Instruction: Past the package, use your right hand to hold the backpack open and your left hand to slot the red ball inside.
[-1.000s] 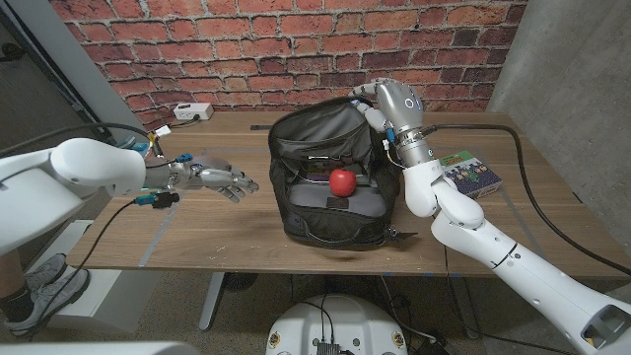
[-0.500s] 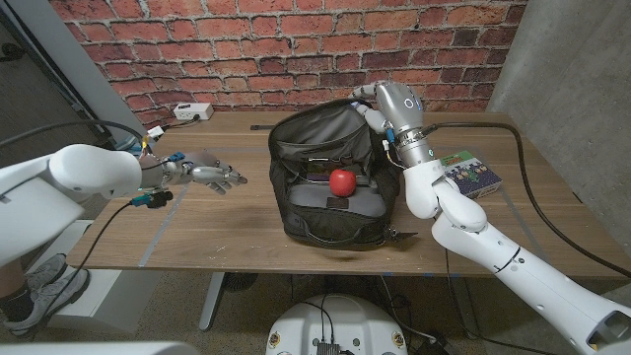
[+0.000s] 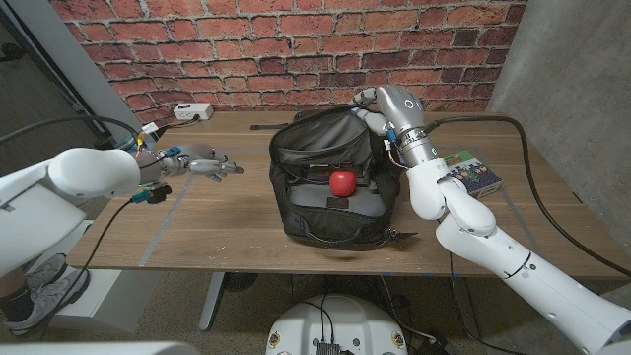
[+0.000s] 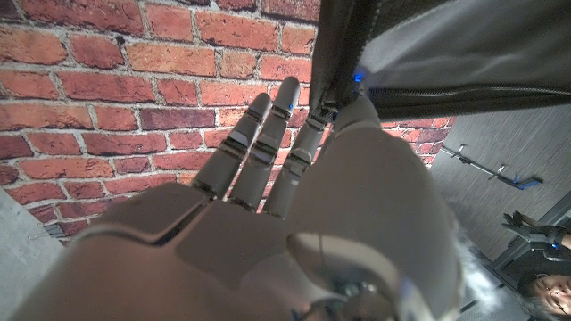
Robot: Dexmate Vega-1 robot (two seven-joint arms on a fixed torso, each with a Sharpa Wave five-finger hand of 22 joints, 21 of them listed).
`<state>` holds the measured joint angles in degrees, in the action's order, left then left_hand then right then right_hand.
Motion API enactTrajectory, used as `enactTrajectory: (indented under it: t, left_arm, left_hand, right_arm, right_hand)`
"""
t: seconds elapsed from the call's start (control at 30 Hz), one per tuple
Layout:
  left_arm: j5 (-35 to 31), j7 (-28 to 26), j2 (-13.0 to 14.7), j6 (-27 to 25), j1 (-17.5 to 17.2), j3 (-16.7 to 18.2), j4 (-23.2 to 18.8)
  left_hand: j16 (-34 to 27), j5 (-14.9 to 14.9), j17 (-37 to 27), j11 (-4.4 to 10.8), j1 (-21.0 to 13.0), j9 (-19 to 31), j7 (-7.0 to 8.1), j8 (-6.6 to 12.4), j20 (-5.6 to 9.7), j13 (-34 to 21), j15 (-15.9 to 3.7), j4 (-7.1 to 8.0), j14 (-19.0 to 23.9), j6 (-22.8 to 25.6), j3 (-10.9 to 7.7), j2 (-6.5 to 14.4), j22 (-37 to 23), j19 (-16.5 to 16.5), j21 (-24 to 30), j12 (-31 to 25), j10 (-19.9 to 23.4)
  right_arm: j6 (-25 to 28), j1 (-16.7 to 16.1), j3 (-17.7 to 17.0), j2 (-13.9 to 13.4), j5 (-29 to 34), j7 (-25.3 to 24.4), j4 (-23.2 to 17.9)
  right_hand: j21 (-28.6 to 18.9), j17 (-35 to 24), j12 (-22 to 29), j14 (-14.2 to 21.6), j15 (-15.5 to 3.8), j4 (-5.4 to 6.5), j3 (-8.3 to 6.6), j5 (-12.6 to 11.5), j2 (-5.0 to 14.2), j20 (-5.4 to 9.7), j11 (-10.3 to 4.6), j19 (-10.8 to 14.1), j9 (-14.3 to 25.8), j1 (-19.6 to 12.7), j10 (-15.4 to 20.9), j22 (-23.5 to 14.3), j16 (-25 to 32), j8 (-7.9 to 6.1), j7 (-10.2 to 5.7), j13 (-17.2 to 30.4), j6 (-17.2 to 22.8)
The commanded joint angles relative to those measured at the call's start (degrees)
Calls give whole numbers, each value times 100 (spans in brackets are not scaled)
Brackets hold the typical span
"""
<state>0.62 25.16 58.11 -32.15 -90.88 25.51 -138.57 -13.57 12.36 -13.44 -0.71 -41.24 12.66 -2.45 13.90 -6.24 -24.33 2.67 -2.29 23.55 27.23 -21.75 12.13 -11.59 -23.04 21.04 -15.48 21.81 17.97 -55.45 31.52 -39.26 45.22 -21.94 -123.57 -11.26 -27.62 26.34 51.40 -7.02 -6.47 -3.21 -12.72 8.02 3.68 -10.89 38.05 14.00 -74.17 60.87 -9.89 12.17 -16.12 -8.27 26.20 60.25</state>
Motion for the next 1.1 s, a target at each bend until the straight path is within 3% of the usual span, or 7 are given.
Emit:
enactTrajectory:
  t: [0.03,0.5,0.73,1.1]
  left_arm:
    - [-225,-433,-252,443,176,-272,124]
    - [-198,-1188,-616,998,375,-644,373]
    - [-74,-1534,-767,1231,492,-837,554]
    - [162,-1940,-793,1584,749,-1184,877]
  left_hand:
    - [15,42,-8,8,282,20,10,26,7,-29,-12,9,24,62,-57,-233,-16,-35,39,-30,14]
    - [28,47,9,3,316,29,6,48,31,-43,-26,-2,38,157,-103,-242,-13,-50,48,-31,15]
    - [38,50,17,-10,336,37,12,65,42,-49,-23,-8,35,216,-124,-249,-12,-48,49,-34,24]
    - [46,56,28,-12,361,52,5,90,46,-58,-24,-20,45,304,-162,-251,-11,-59,55,-34,32]
  right_arm:
    - [365,-250,-183,-250,-167,745,-580]
    - [677,-651,-553,-583,-457,1269,-1174]
    - [882,-871,-859,-579,-1112,1624,-1553]
    - [1109,-818,-823,-720,-1539,1849,-1707]
  right_hand:
    - [-48,-2,7,10,-677,-3,33,14,39,677,-61,58,30,35,61,-7,10,-16,-4,3,-43]
    - [-45,-4,-4,10,-679,0,24,25,51,659,-64,81,40,49,67,-5,16,-12,-5,-13,-56]
    - [-37,-2,-21,-2,-675,-2,22,31,47,643,-40,76,46,57,19,-4,12,-2,5,-7,-87]
    - [-27,17,-77,-90,-661,40,19,59,79,603,-18,86,66,144,-85,-1,-20,61,25,-29,-252]
